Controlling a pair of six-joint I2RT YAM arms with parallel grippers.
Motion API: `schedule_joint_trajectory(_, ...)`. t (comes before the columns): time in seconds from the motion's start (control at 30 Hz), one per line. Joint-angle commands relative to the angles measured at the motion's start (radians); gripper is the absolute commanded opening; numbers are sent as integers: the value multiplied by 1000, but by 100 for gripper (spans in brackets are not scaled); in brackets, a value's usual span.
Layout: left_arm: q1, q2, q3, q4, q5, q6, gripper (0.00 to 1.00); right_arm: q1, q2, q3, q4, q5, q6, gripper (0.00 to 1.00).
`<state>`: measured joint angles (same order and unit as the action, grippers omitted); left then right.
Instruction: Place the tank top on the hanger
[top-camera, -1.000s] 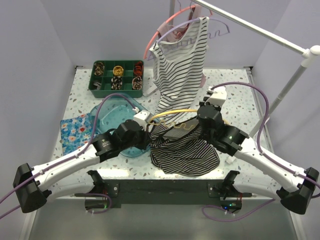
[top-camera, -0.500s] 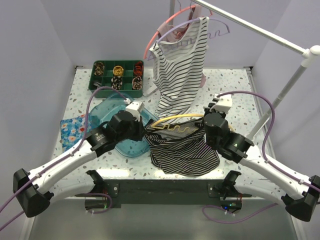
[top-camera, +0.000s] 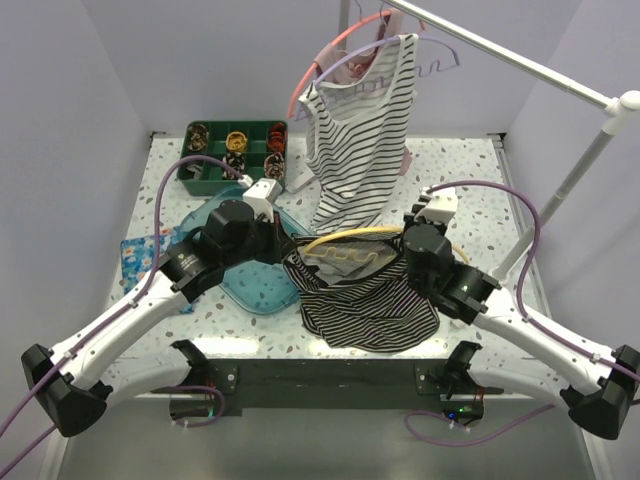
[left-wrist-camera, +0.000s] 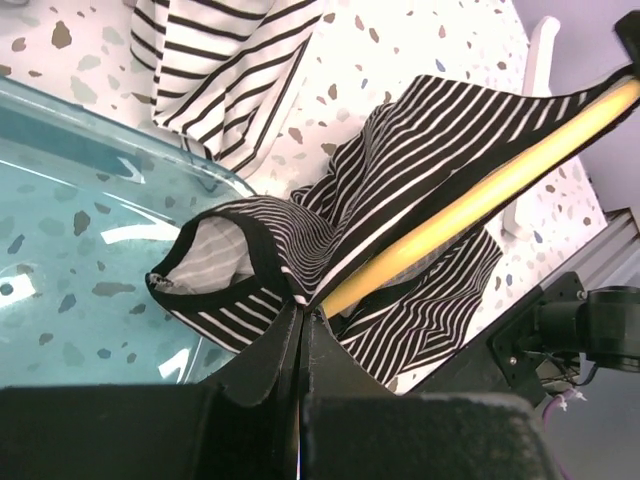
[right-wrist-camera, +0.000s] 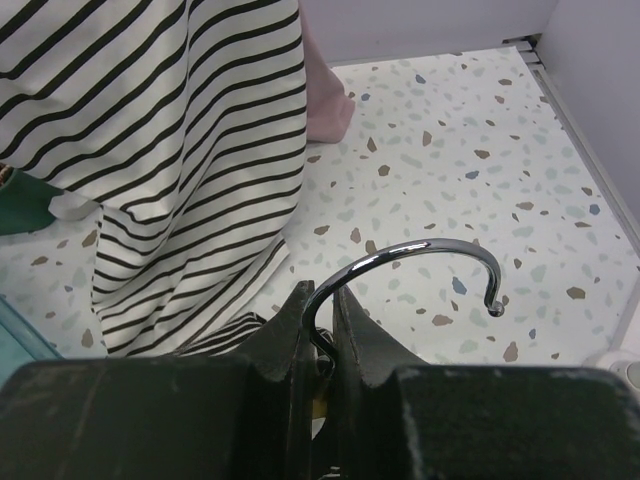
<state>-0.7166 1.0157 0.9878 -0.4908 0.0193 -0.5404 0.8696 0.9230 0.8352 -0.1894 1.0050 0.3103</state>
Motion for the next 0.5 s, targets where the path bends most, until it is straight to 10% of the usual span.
schedule_joint_trajectory(0.0,8,4,84,21,44,-15,0,-1,7,21,88,55,0,0)
schedule_joint_trajectory(0.47,8,6,147,80,202,2,0,0,77,113,88,35,1,0)
